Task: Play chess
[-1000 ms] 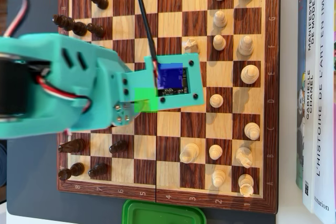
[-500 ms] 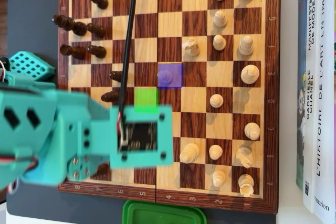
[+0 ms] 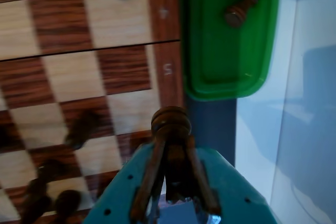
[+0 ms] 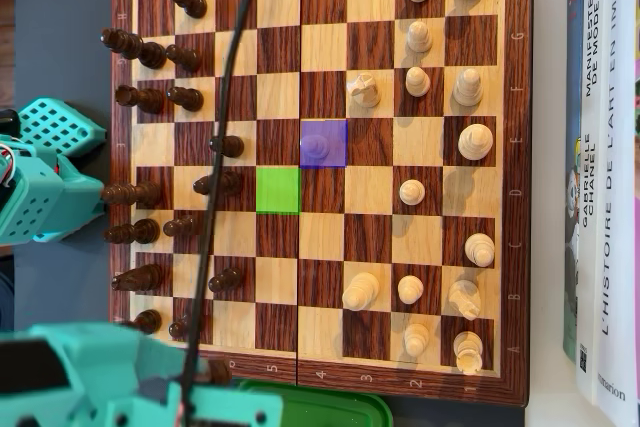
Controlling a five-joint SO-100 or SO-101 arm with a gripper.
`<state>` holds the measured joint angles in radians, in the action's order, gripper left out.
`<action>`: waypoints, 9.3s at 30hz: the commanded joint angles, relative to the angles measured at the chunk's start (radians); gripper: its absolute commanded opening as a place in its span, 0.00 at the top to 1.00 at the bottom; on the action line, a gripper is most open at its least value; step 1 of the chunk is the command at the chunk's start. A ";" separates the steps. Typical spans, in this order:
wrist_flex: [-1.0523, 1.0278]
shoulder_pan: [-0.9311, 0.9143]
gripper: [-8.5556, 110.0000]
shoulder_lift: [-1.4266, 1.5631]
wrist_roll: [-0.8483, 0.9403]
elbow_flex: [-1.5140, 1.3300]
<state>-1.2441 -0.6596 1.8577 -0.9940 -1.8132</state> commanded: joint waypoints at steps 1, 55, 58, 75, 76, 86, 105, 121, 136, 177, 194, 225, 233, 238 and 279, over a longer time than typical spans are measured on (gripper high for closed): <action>0.020 -0.035 0.92 -0.060 0.021 0.106; -0.081 0.140 0.79 -0.230 -0.020 0.394; -0.078 0.199 0.79 -0.121 -0.069 0.298; -0.077 0.604 0.79 0.156 -0.339 -0.046; -0.077 0.623 0.79 0.156 -0.351 -0.049; -0.005 0.744 0.79 0.109 -0.430 -0.071; 0.075 0.758 0.79 -0.087 -0.425 -0.040; 0.078 0.758 0.79 -0.235 -0.420 0.058; 0.069 0.761 0.79 -0.268 -0.425 0.083; 0.078 0.769 0.79 -0.324 -0.422 0.109; 0.078 0.767 0.81 -0.331 -0.420 0.115; 0.069 0.765 0.92 -0.235 -0.419 0.086; 0.067 0.727 0.92 -0.153 -0.419 -0.002; 0.067 0.701 0.92 -0.100 -0.419 -0.055; 0.086 0.607 0.92 -0.044 -0.371 -0.198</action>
<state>-1.1704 -0.0491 1.8101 -1.3714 -2.0203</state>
